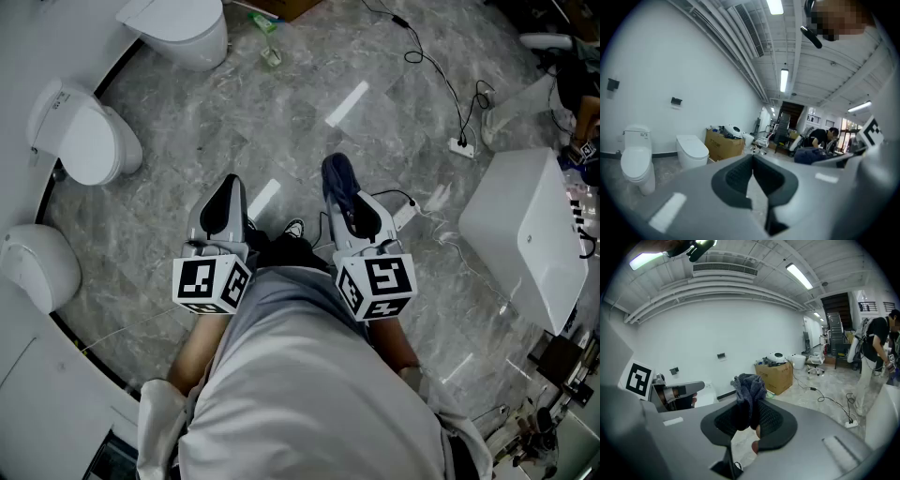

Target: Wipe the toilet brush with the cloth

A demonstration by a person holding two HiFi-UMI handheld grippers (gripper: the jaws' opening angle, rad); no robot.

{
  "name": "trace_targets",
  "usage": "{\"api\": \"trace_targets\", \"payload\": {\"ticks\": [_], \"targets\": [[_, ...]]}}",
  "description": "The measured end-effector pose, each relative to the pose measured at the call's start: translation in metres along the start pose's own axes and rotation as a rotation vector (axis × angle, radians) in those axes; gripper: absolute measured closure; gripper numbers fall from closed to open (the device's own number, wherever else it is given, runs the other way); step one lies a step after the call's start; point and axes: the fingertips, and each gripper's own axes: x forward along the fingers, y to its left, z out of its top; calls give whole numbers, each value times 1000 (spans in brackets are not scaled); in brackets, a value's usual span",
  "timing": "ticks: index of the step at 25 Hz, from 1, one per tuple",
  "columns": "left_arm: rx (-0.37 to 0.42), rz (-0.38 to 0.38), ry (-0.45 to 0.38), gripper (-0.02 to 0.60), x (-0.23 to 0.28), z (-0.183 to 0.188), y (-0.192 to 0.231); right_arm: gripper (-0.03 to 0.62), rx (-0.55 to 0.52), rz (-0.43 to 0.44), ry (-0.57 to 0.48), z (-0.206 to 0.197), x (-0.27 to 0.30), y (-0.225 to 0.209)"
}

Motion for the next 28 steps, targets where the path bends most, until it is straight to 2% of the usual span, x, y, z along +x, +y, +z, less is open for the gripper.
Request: {"api": "trace_targets", "payload": {"ticks": [8, 14, 16, 20, 28], "targets": [[28, -17, 13, 581, 3, -4, -13, 519, 22, -22, 4, -9, -6, -24], [-33, 17, 3, 581, 15, -4, 0, 513, 104, 25, -19, -6, 1, -31], [-43, 17, 2, 581, 23, -3, 6, 502, 94, 30, -25, -2, 7, -31], [-22, 0, -11, 581, 48, 9, 11, 500, 71, 28, -18, 11, 27, -34], [-44, -36, -25, 581, 117, 39, 39, 499, 60, 42, 6, 51, 94, -45]]}}
